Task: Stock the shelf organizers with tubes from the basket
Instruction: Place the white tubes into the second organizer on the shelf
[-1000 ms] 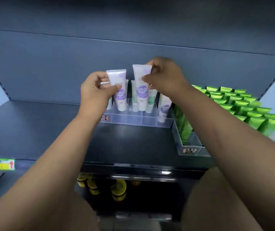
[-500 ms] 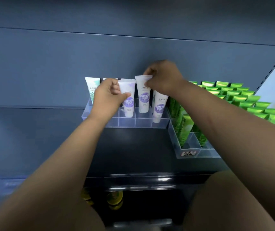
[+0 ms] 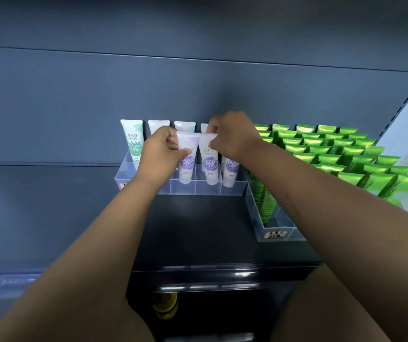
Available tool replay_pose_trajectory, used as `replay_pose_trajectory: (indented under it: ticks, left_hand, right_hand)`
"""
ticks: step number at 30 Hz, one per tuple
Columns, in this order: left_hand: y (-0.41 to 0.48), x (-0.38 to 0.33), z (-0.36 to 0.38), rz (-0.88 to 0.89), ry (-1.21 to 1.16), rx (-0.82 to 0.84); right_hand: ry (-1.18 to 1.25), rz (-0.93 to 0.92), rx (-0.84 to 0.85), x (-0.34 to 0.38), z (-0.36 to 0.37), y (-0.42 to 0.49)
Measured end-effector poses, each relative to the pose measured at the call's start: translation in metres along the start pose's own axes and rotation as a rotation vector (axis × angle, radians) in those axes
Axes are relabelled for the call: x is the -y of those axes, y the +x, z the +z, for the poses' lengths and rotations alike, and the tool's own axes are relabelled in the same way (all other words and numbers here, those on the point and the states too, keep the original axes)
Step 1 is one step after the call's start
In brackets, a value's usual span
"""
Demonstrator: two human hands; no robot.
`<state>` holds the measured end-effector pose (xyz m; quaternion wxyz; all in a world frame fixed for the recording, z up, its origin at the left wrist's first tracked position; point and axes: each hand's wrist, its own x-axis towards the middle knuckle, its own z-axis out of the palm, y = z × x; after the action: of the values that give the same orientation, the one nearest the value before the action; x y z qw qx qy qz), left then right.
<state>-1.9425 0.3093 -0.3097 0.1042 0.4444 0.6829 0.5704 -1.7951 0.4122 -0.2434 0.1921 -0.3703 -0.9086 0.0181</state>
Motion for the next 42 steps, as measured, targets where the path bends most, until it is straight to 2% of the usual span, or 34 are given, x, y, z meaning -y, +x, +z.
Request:
replay_pose_trajectory:
  ticks: [5,18,33,42]
  left_hand:
    - [0.0,0.004,0.002,0.017,-0.004,0.045]
    - [0.004,0.01,-0.001,-0.042,-0.008,0.01]
    - [0.0,0.007,-0.001,-0.023,-0.036,0.049]
    - [0.0,0.006,-0.004,-0.037,-0.021,0.039]
  right_hand:
    - [-0.045,0.013,-0.001,0.0,0.002,-0.001]
    - [0.091,0.106,0.025,-0.002,0.0,-0.005]
    - [-0.11,-0.002,0.035,0.001,-0.009,0.002]
    - [0.002,0.031,0.005,0.001,-0.006,0.004]
